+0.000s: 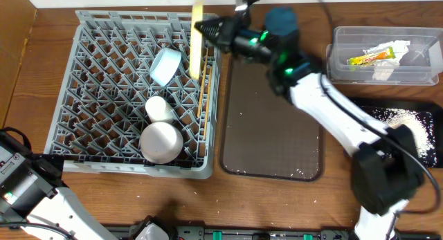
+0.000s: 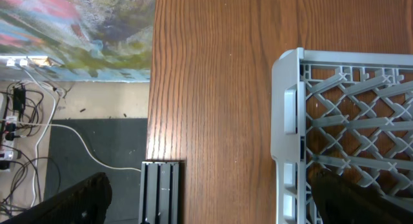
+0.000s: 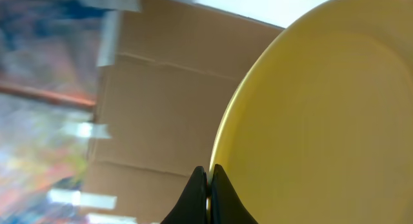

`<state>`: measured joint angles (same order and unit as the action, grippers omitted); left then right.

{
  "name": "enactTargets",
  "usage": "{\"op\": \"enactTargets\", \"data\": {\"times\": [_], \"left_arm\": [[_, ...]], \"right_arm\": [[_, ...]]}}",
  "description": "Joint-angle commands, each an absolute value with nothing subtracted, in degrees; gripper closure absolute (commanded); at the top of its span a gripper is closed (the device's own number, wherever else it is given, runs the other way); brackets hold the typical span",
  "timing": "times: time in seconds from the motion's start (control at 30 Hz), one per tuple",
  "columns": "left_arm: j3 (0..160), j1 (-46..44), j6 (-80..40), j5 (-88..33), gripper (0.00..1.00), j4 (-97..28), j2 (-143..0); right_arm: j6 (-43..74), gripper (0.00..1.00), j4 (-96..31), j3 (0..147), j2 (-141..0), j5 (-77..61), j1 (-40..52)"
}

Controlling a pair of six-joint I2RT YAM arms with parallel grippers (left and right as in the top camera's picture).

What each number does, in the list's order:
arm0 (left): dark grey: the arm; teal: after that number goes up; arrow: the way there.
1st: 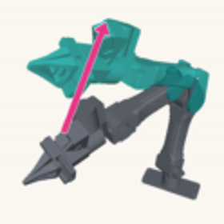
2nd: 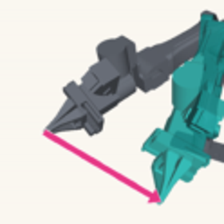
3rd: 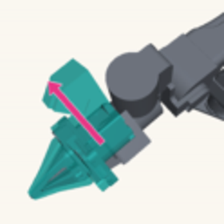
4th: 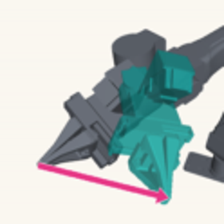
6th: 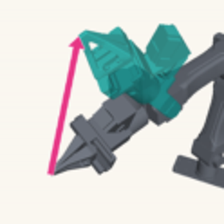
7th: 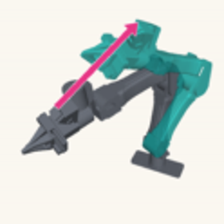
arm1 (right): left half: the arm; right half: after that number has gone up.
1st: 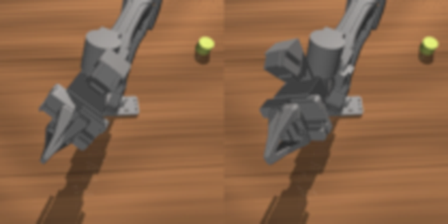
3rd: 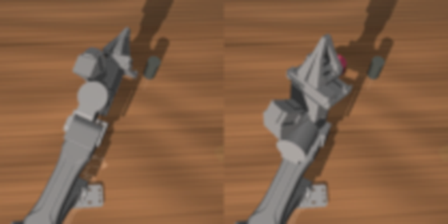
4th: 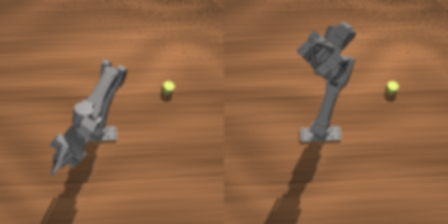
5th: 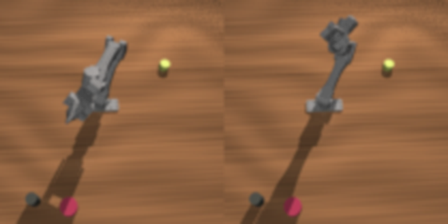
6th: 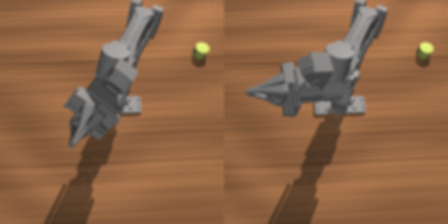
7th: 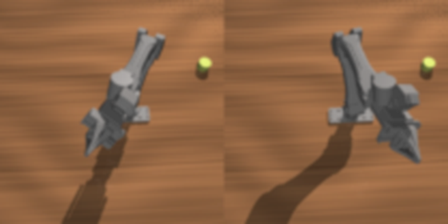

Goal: Sort waste into correct bins and load items into the dishwasher
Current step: 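Carry the yellow plate left and lower it upright into the dish rack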

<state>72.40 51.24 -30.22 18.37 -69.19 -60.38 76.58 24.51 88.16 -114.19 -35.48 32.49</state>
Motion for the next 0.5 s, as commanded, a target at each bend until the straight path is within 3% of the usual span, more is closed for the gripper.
{"op": "enactTargets", "data": {"times": [0.0,0.23,0.37,0.47], "left_arm": [[73.4,51.5,-30.8,19.1,0.0,-69.4,-60.2],[73.4,51.5,-30.7,19.1,0.0,-69.4,-60.2],[73.4,51.5,-30.7,19.1,0.0,-69.4,-60.2],[73.4,51.5,-30.7,19.1,0.0,-69.4,-60.2]], "right_arm": [[77.3,0.99,24.5,88.5,-119.3,-31.7,32.1],[76.1,0.96,23.6,88.6,-121.5,-30.4,32.1],[74.8,0.44,24.3,89.7,-121.4,-34.0,31.6],[72.2,0.19,23.7,91.5,-120.3,-36.9,30.8]]}}
